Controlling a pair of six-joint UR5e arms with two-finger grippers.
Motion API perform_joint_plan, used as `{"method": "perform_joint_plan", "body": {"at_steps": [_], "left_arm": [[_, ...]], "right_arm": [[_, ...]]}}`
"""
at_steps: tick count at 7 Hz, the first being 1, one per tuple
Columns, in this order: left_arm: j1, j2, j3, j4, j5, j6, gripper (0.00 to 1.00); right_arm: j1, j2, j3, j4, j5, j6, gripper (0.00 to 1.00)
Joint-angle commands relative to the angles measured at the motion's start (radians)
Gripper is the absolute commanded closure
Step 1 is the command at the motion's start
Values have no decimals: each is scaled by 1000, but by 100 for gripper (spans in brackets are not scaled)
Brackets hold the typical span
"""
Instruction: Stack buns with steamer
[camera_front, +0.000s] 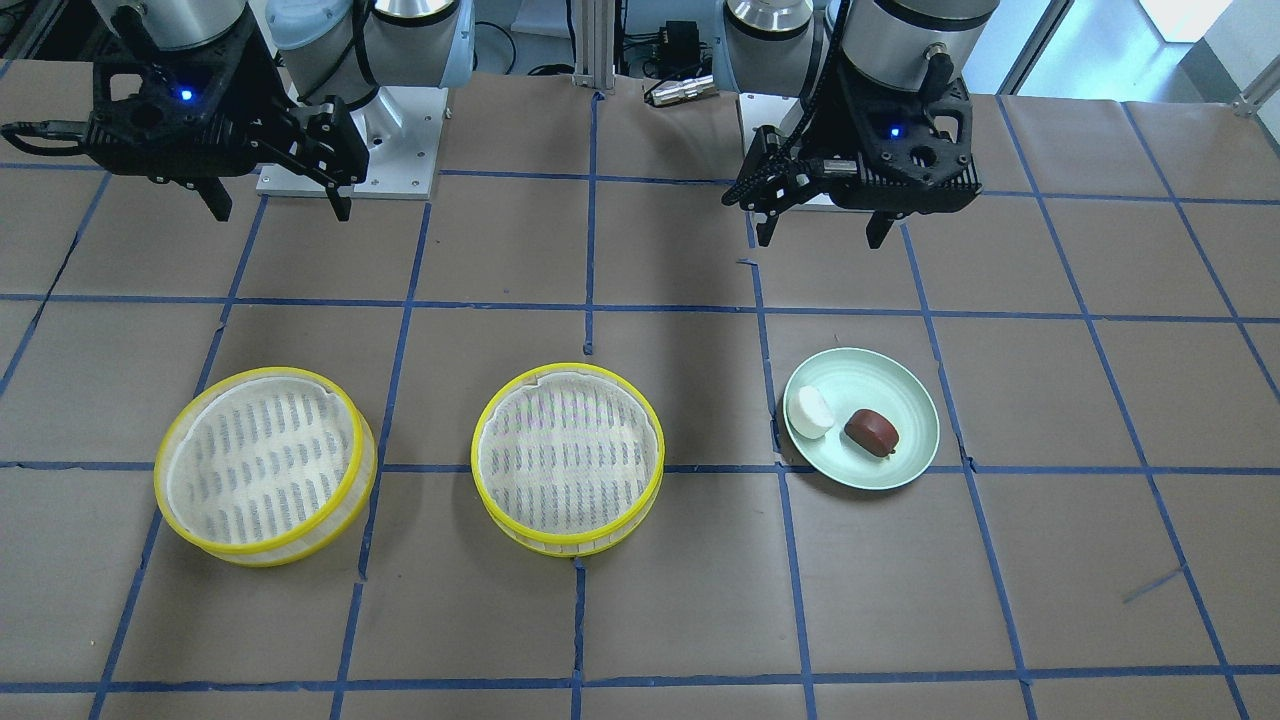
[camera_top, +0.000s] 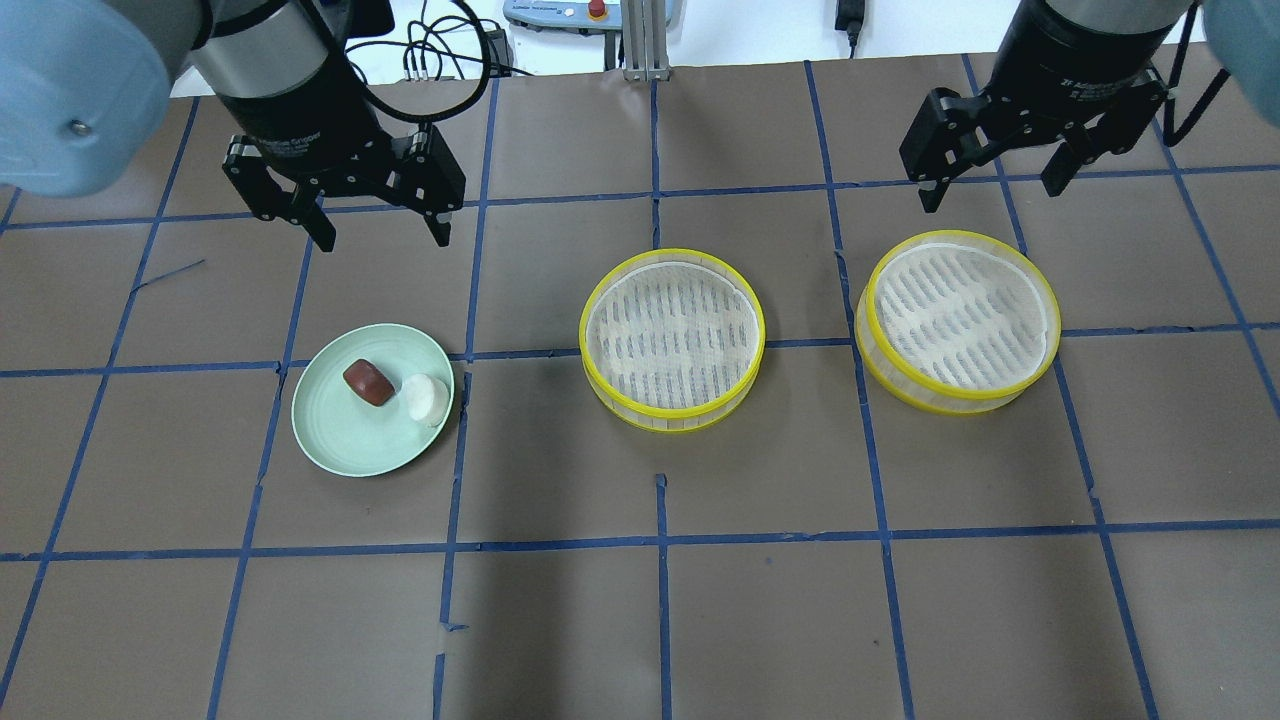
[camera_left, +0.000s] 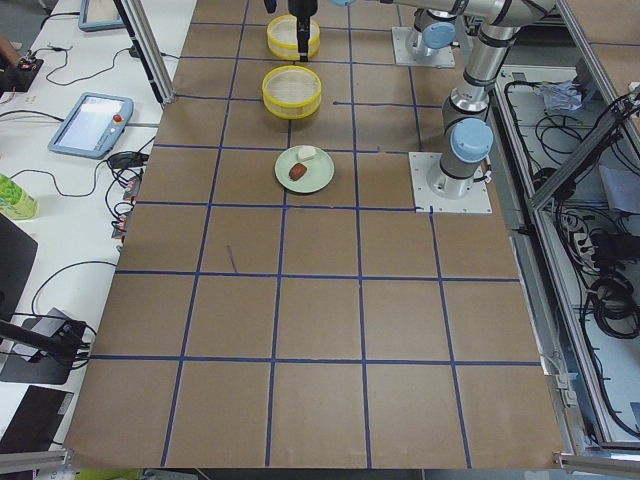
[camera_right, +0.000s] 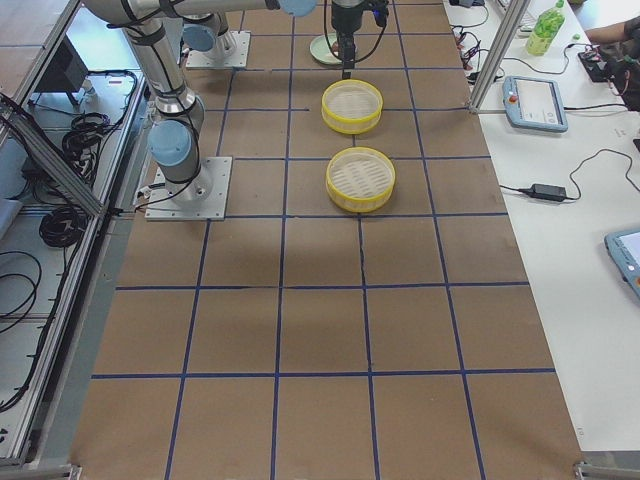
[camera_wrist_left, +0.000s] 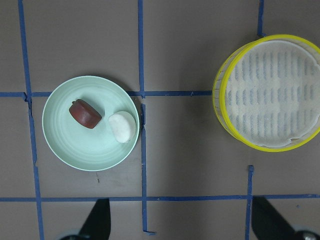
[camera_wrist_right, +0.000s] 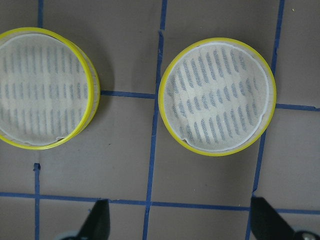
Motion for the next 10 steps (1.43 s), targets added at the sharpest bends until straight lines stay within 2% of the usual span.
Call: {"method": "perform_joint_plan", "body": {"at_steps": [1,3,4,5,6,7,8,9,10], "left_arm": [[101,-105,-221,213,3,87,0],[110,-227,-375,500,6,122,0],[111,-265,-398,576,6,123,0],[111,-277,-400,578,5,121,8],[111,-286,-403,577,5,121,10],[111,-285,-388,577,9,132,48],[111,-285,-395,577,11,150,69],[111,-283,-392,575,11,153,79],[111,-282,-389,575,9,153,83]], "right_arm": [[-148,101,10,-112,-6,-117,0],[-268,224,29,-219,-5,-236,0],[-316,241,83,-290,0,-298,0],[-350,250,160,-407,6,-348,0],[-367,252,235,-513,6,-359,0],[-367,252,271,-525,6,-359,1],[-367,252,294,-531,7,-360,1],[-367,254,303,-536,9,-357,1],[-367,270,312,-551,10,-353,3]]}}
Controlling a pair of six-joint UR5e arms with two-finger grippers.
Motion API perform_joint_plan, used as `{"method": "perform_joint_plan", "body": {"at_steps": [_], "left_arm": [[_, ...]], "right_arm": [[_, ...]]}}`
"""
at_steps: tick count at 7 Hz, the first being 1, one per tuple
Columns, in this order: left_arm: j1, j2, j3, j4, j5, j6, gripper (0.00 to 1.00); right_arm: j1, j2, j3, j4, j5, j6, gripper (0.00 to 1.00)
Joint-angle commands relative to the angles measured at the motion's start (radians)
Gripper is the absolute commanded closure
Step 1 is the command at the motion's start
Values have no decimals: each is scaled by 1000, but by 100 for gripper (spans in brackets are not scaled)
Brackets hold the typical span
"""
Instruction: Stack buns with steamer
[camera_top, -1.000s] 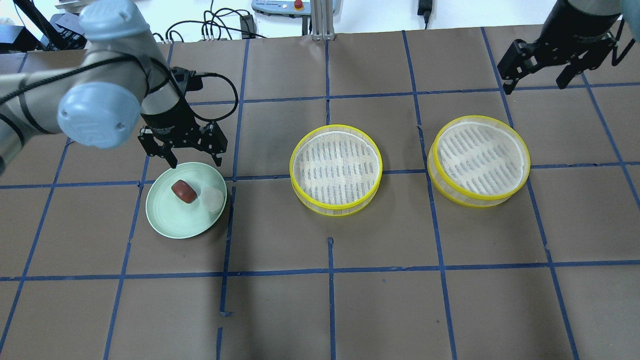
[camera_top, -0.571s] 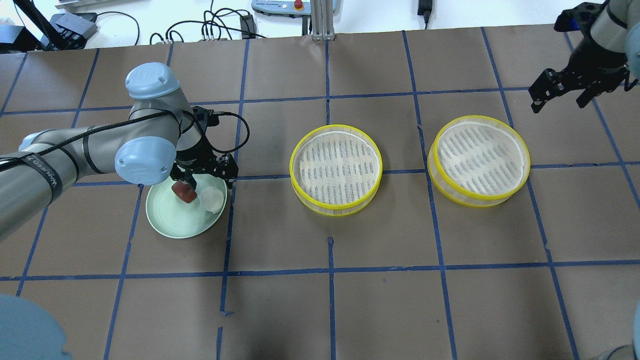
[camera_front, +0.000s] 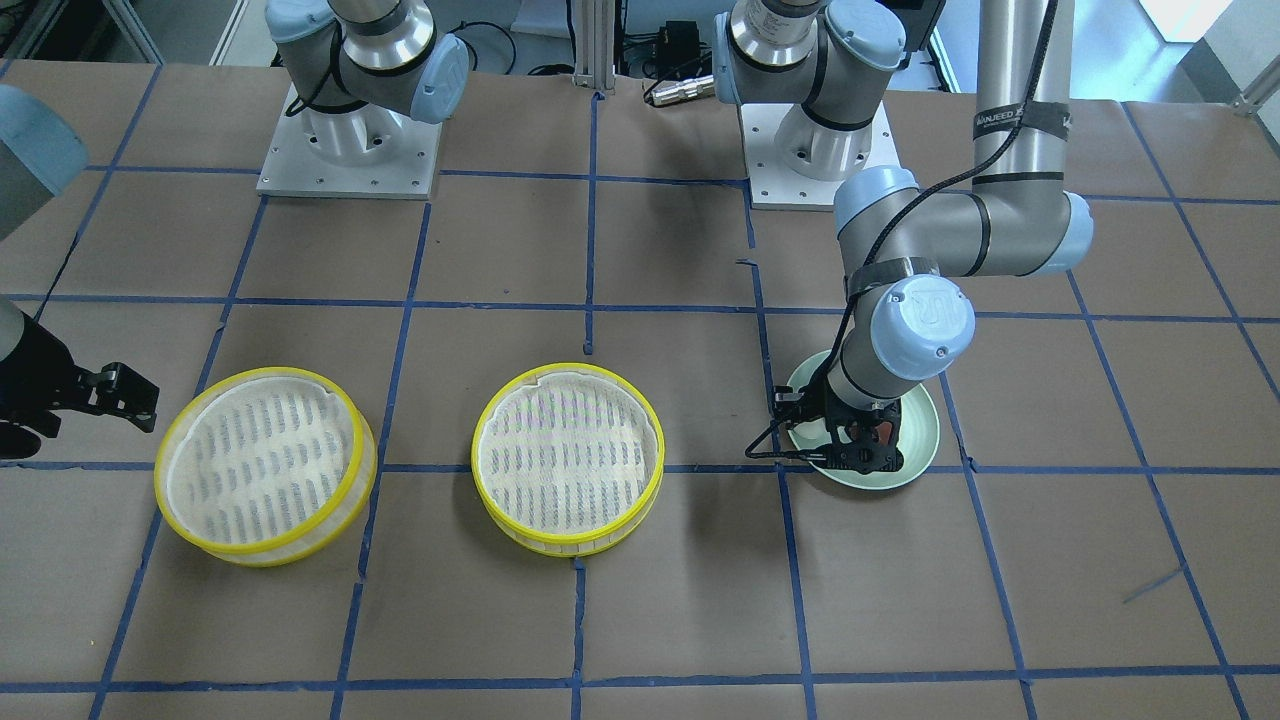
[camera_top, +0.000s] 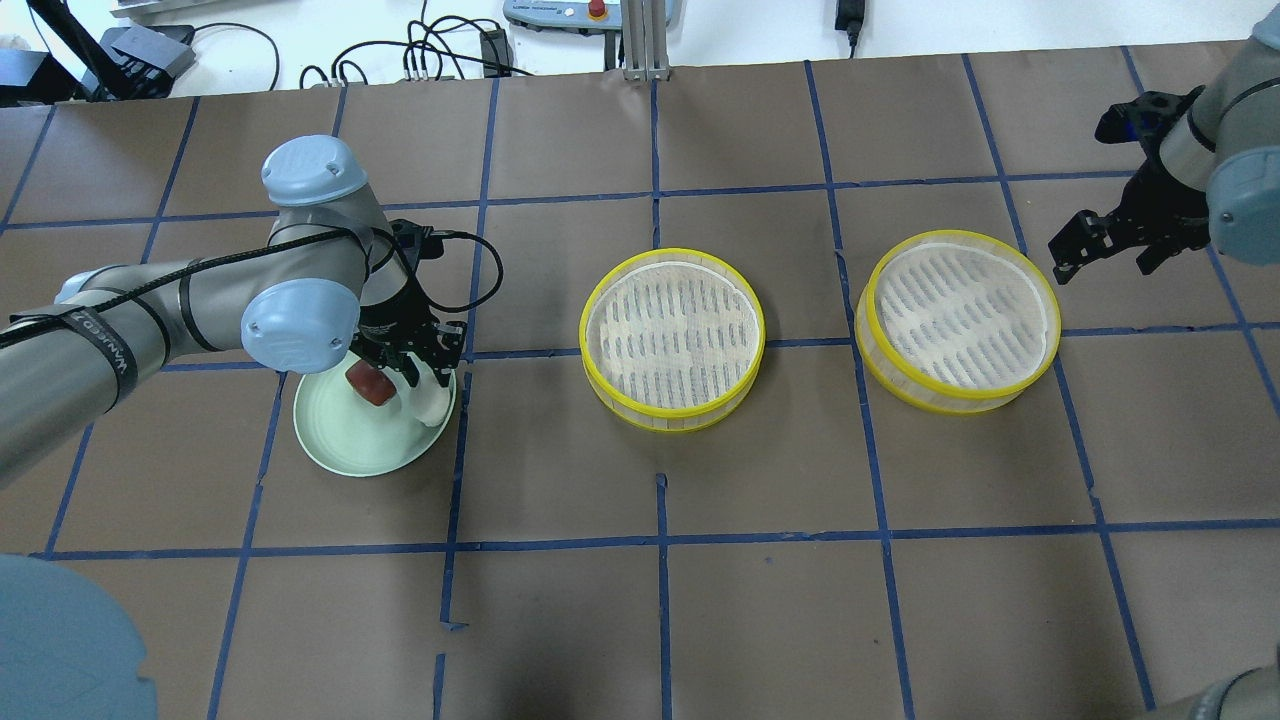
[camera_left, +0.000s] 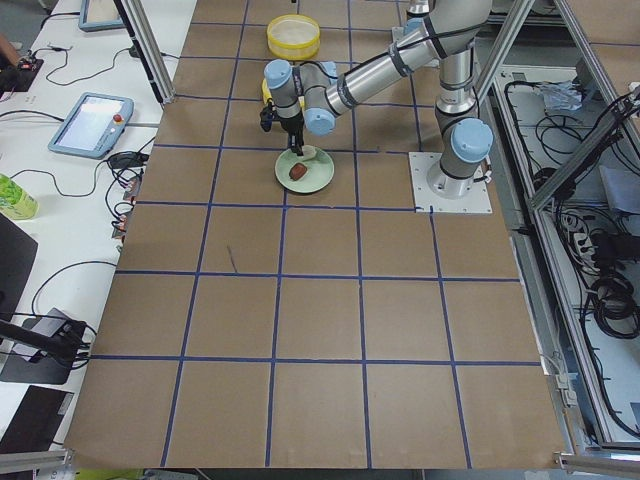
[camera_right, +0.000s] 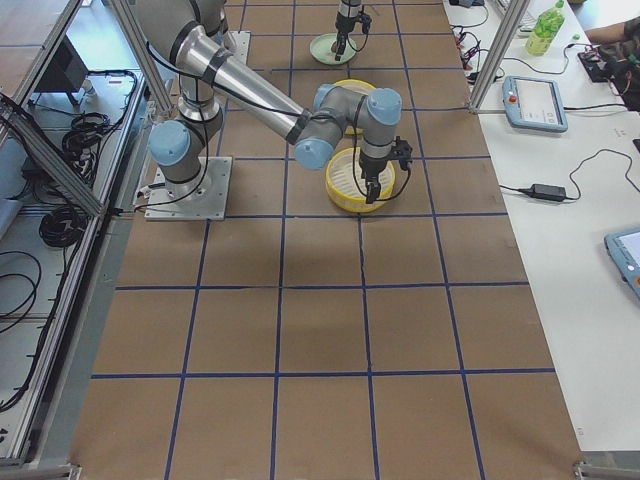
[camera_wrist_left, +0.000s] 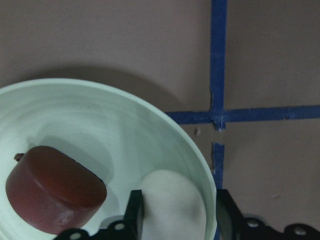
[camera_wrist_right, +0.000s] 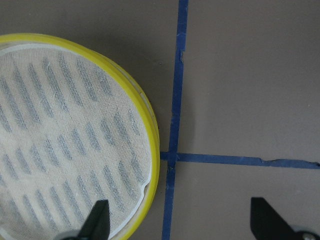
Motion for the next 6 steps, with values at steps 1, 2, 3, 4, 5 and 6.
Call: {"method": "perform_joint_plan", "body": {"at_steps": [1,2,3,4,5,6], "left_arm": [[0,12,7,-2,1,7,83],[0,27,39,-29,1,7,84],[0,50,114,-140,1,-13,84],[-11,60,200,-230,-22,-86,84],[-43,55,246,-252,-126,-231,83],[-95,43,265,-237,-218,-371,83]], "right_arm": [[-1,47,23,-74,2,12,3],[-1,96,29,-121,2,12,6],[-1,121,30,-125,0,15,11],[-1,122,50,-116,2,38,31],[-1,121,78,-128,2,41,61],[-1,118,78,-126,0,41,89]]}}
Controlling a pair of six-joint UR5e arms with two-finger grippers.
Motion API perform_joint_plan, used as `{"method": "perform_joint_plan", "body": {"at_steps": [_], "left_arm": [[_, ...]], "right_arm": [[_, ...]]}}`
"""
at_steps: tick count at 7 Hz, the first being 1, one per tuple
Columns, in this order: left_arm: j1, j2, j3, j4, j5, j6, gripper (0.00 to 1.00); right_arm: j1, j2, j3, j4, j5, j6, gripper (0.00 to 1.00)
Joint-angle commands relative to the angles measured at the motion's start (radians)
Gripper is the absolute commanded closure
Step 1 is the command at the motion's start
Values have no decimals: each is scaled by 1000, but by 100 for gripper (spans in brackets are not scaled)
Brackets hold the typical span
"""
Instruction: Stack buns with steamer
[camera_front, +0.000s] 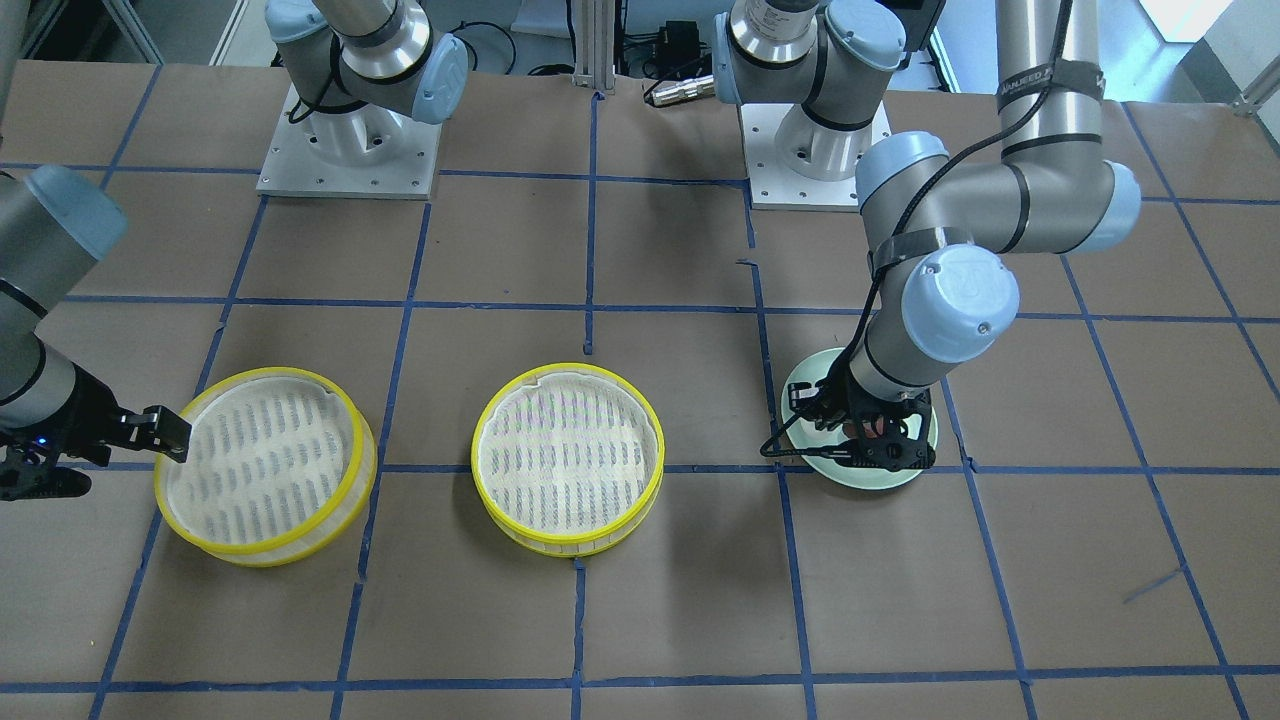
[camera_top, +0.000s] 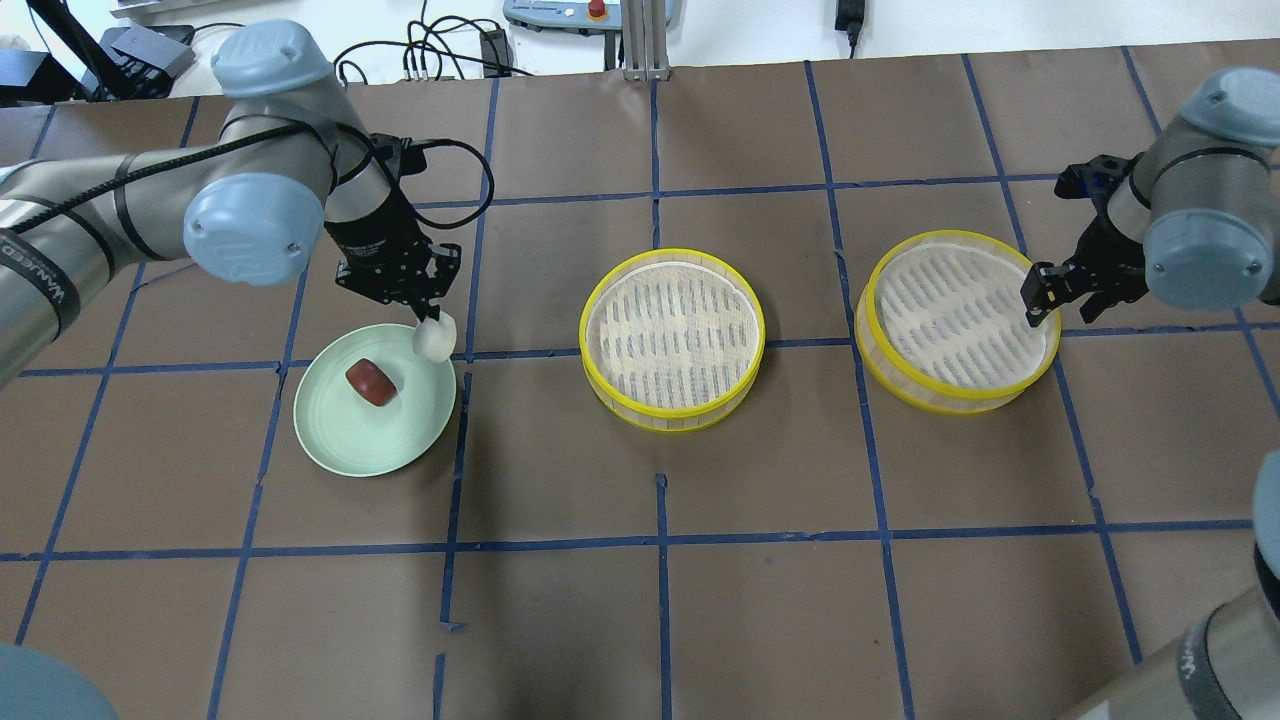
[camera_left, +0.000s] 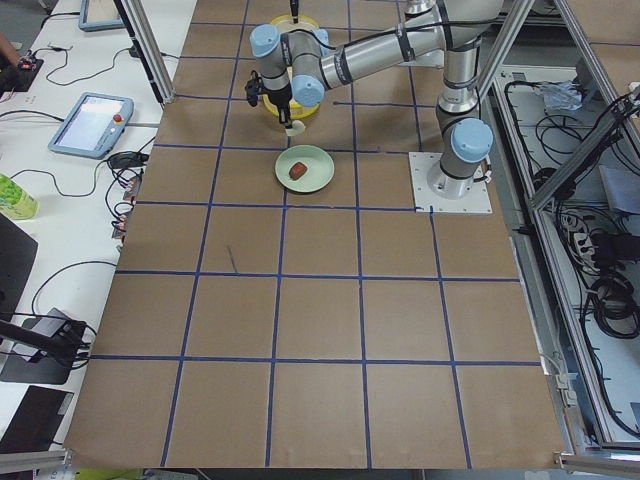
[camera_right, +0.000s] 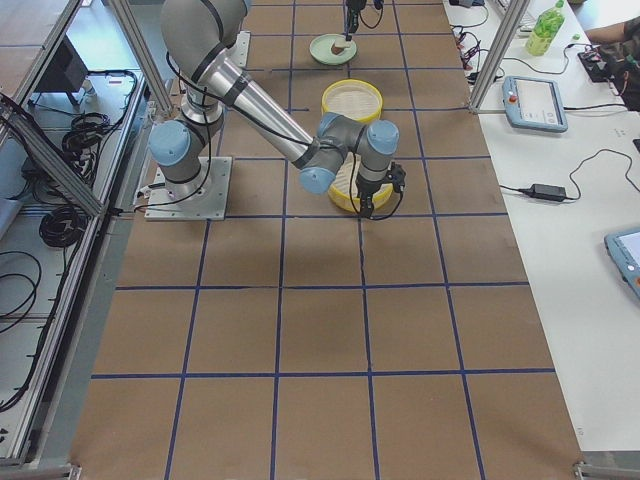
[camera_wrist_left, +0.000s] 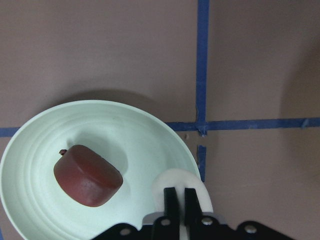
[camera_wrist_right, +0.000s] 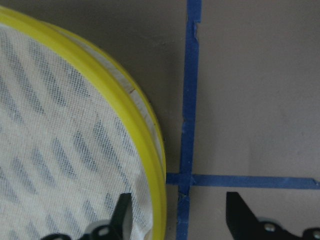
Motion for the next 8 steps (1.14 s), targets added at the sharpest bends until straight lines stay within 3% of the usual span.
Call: {"method": "perform_joint_plan", "body": {"at_steps": [1,2,3,4,6,7,8], "left_arm": [[-114,-28,35,84,-165,-327,83],[-197,-81,32,211,-191,-471,83],[-267,-126,33,287,-179,-567,63],[-270,-138,39,289,-170,-583,1],[-268,-111,41,276,-148,-559,0],[-251,-99,24,253,-37,-433,0],[-206,-65,12,140,55,-310,0]], "right_arm": [[0,-4,5,-4,-1,2,95],[0,-10,-6,-1,-1,1,95],[0,-12,-38,2,-3,1,96],[3,-19,-74,14,-1,7,96],[50,-87,-93,65,-1,74,95],[105,-120,-99,91,-3,161,95],[177,-143,-119,141,-4,276,95]]}}
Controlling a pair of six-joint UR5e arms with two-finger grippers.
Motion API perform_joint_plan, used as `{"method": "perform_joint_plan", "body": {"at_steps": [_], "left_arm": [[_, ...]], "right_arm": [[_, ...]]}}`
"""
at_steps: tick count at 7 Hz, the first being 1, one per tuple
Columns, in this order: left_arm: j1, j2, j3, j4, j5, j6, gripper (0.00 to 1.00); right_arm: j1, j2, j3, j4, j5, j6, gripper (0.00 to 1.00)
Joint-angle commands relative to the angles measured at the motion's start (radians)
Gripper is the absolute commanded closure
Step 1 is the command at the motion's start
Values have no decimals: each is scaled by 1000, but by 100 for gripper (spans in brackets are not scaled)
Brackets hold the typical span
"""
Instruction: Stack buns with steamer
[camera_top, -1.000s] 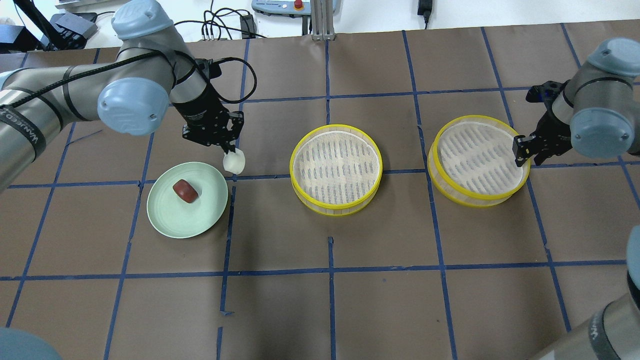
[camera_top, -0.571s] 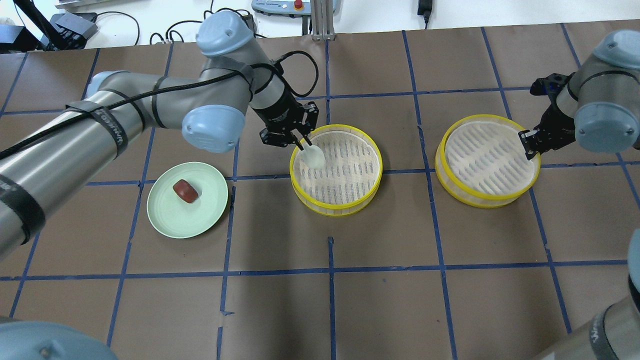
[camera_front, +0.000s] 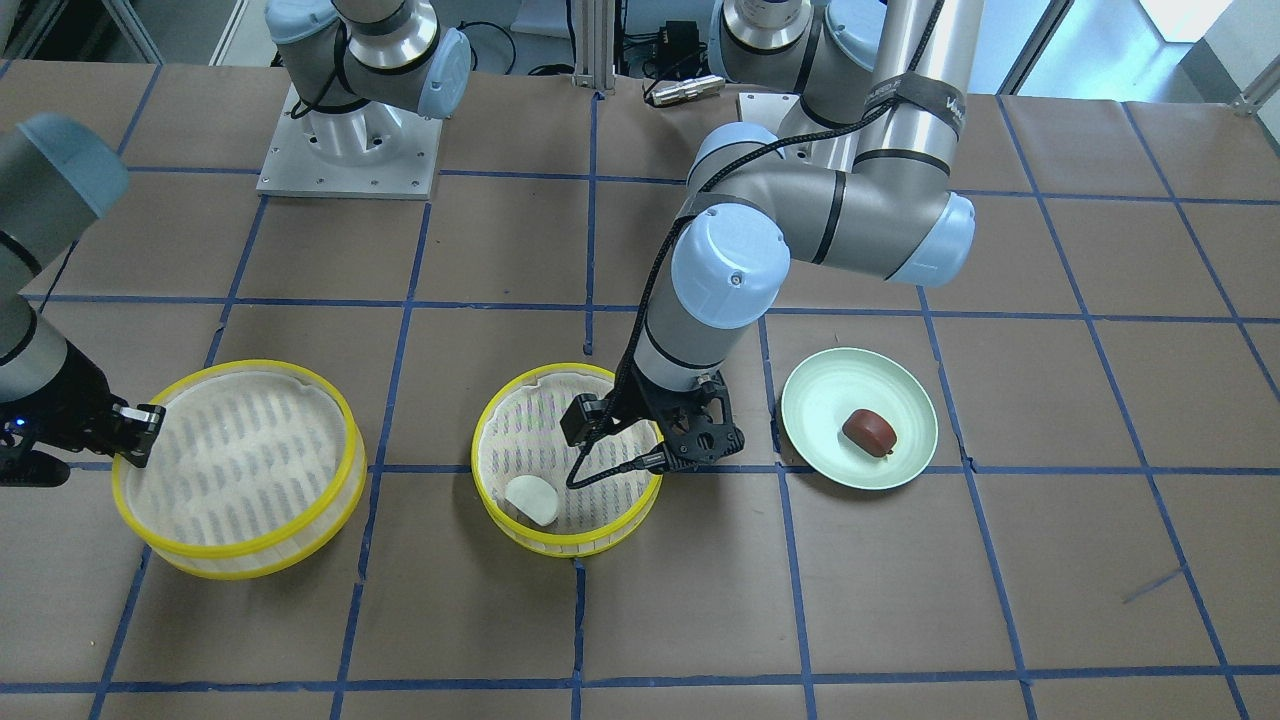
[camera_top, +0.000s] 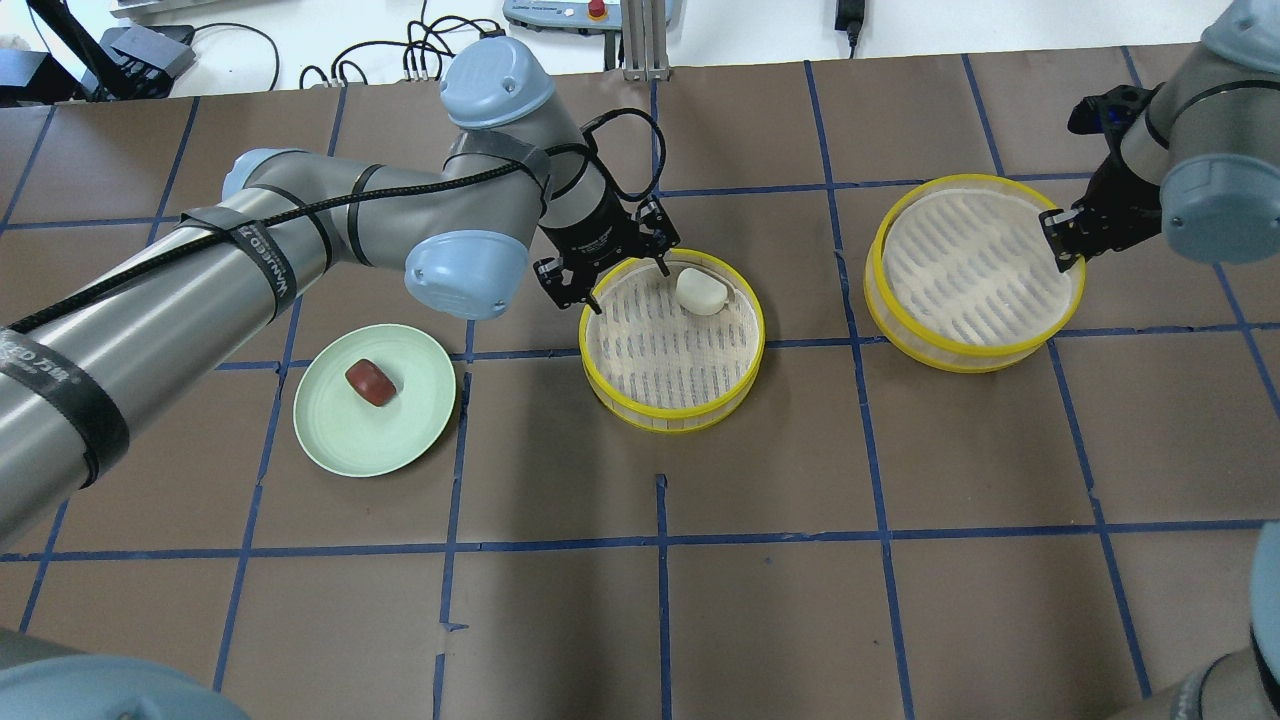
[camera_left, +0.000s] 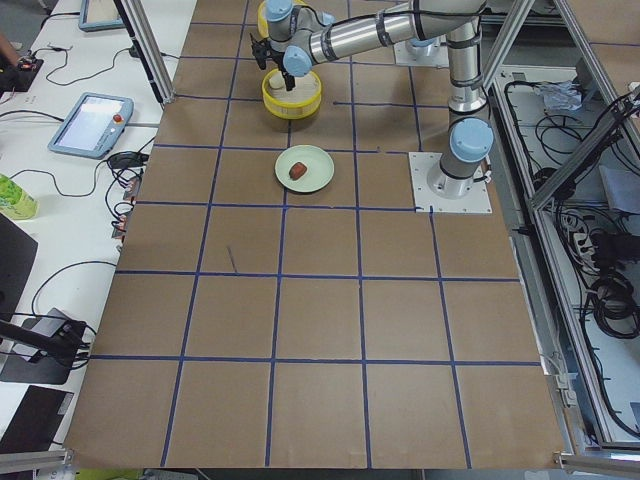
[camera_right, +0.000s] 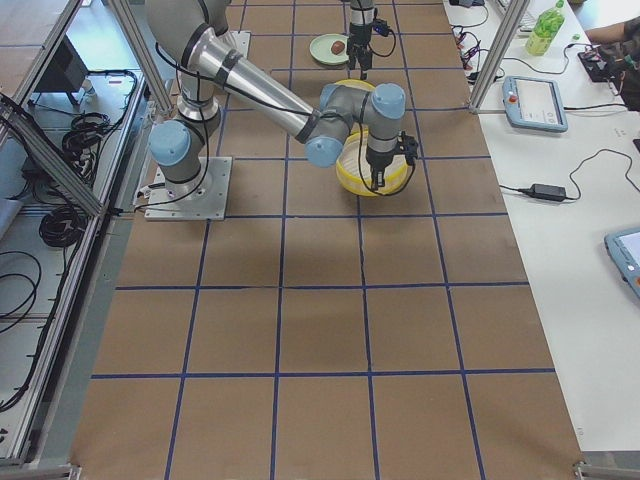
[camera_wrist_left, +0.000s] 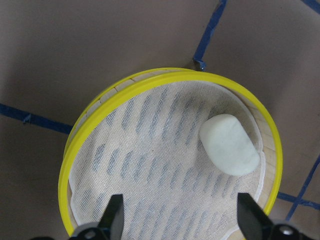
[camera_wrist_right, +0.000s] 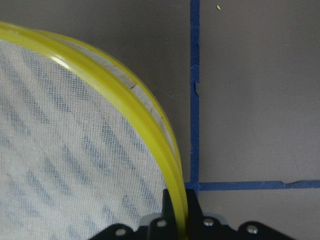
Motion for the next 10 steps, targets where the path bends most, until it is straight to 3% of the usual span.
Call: {"method": "perform_joint_plan", "body": {"at_steps": [1,3,4,6,8,9,10], "left_arm": [[144,73,-40,-164,148,242,0],[303,90,-117,-164,156,556,0],[402,86,-132,-163,188,633,3],[426,11,-149,-152,278,714,13],[426,-11,-135,-128,273,714,15],[426,-14,-138,-126,273,720,42],[426,-15,-140,-125,272,720,47]], "right_arm": [[151,-39,-35,83,0,262,95],[300,-38,-123,228,-8,527,94],[395,-35,-128,227,-11,624,94],[504,-4,-128,226,2,801,94],[554,51,-124,209,0,848,94],[551,57,-119,204,0,798,93],[551,56,-116,203,0,800,93]]}}
